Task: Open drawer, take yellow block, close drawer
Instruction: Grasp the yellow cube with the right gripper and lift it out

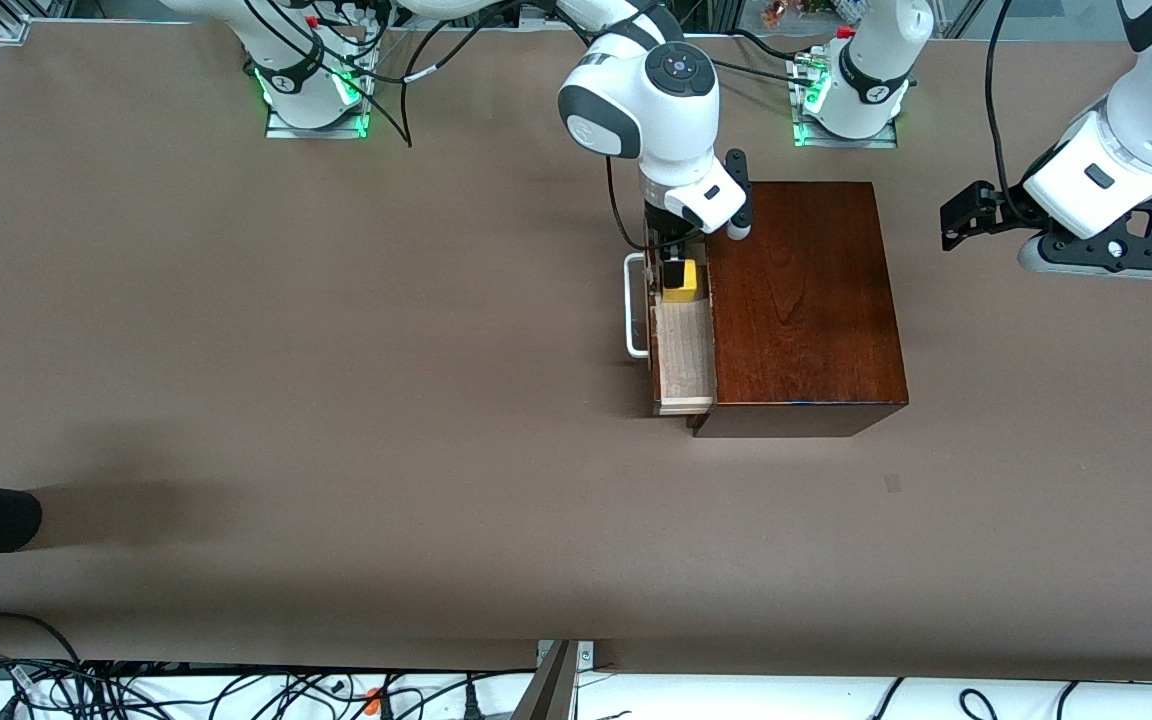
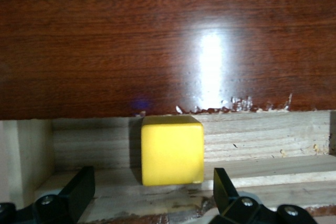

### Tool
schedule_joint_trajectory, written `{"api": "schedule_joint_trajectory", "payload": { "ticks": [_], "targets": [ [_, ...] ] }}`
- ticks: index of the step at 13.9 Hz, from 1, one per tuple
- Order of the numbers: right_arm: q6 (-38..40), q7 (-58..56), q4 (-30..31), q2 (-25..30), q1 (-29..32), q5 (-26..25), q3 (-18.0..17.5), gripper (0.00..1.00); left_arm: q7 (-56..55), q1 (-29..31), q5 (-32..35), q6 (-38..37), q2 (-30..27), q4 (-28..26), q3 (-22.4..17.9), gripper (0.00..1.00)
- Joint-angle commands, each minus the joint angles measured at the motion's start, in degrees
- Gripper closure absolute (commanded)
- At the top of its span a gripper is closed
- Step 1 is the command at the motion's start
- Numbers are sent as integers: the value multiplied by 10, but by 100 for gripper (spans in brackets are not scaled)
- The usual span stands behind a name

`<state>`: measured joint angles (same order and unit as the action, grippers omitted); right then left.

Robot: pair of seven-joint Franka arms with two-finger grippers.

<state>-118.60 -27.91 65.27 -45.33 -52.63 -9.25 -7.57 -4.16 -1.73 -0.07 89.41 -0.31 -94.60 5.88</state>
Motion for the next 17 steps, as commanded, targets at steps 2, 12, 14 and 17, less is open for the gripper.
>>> {"api": "schedule_joint_trajectory", "payload": {
  "ticks": [2,12,14,17],
  "targets": [
    [-13,-7,-24,-19,-3,-8,4,0,-3,1,8,-6,-6,-4,-1,0],
    [-33,-5,-24,-39,-3,-7,12,57,-3,1,8,-6,-6,-4,-1,0],
    [-32,-1,-24,-39,-3,-7,12,93,-3,1,8,-6,-6,-3,-1,0],
    [-4,-2,-24,-32,-2,-5,10,100,-3,1,8,-6,-6,-3,-1,0]
  ]
}}
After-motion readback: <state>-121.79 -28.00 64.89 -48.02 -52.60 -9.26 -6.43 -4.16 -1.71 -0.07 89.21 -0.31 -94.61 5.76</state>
